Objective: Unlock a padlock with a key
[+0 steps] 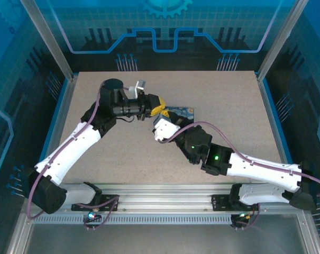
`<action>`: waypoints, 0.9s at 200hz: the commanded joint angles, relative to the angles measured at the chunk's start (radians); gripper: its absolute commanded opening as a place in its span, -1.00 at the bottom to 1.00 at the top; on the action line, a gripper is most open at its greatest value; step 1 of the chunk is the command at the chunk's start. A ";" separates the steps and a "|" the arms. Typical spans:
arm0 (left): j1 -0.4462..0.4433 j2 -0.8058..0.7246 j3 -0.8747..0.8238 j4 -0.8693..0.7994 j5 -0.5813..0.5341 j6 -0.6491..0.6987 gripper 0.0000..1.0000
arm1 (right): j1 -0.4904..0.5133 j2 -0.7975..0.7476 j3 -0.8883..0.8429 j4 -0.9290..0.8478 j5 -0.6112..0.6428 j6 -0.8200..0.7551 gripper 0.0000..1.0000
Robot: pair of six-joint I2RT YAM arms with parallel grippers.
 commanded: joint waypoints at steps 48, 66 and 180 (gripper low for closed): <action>0.001 0.010 -0.003 0.015 0.012 0.030 -1.00 | 0.014 -0.026 -0.014 -0.039 0.002 0.068 -0.97; 0.002 0.007 0.001 0.003 0.002 0.058 -1.00 | -0.005 -0.039 0.010 -0.114 -0.005 0.168 -0.52; -0.011 -0.030 0.056 -0.230 -0.263 0.483 -1.00 | -0.421 -0.200 -0.057 -0.397 -0.685 1.174 0.04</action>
